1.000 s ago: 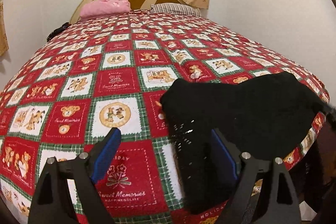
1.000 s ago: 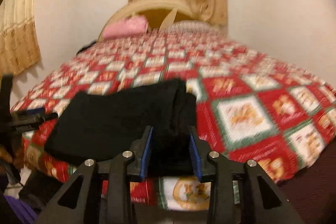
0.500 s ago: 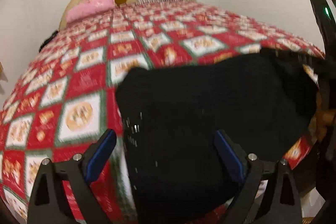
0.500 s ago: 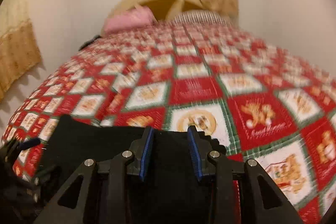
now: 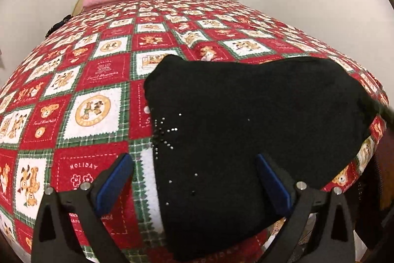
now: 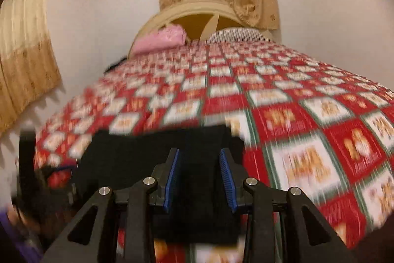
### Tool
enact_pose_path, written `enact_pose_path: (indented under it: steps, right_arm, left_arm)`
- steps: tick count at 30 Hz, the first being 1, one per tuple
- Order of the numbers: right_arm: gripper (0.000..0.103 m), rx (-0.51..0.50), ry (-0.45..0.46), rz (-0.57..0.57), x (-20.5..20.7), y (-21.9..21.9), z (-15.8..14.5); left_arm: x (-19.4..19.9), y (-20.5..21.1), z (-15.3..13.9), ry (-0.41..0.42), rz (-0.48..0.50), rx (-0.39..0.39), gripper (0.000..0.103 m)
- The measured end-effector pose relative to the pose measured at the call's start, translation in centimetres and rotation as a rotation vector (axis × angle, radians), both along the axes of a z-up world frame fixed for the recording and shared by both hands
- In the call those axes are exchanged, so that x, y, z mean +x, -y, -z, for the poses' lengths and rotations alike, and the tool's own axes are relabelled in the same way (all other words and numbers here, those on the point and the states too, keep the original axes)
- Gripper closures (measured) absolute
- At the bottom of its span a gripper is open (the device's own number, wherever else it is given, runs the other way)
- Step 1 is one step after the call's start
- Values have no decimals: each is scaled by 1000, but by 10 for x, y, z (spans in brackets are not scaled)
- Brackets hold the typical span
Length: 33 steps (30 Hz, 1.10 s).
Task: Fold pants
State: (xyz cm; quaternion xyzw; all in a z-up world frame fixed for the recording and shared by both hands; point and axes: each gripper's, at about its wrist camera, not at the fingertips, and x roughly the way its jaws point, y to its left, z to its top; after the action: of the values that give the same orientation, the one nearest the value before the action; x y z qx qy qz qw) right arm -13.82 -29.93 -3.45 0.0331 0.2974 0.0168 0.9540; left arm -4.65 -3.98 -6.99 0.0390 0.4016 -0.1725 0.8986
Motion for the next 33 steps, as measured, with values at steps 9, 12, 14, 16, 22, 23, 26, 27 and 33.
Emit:
enact_pose_path:
  steps: [9, 12, 14, 16, 22, 23, 26, 27, 33]
  right_arm:
    - [45, 102, -73, 33, -18, 23, 23]
    - [45, 141, -96, 32, -22, 27, 17]
    - [45, 178, -70, 44, -27, 31, 10]
    - [45, 209, -24, 54, -30, 35, 0]
    - [45, 280, 41, 60, -13, 38, -12]
    - [45, 282, 43, 62, -9, 38, -11]
    - [45, 286, 29, 89, 6, 41, -2]
    - [45, 297, 24, 92, 10, 42, 2]
    - [40, 317, 2, 67, 8, 38, 23]
  left_arm:
    - [-6, -6, -6, 6, -4, 19, 1]
    - [-10, -21, -14, 26, -34, 0, 1]
    - [-10, -34, -22, 52, -63, -25, 1]
    - [-7, -47, -30, 76, -97, -58, 1]
    - [21, -46, -21, -11, -117, -124, 1]
    - [25, -42, -17, -37, -110, -135, 1]
    - [33, -33, -6, -101, -99, -155, 1]
    - [34, -30, -1, -123, -95, -159, 1]
    - [25, -20, 3, -72, -91, -110, 0]
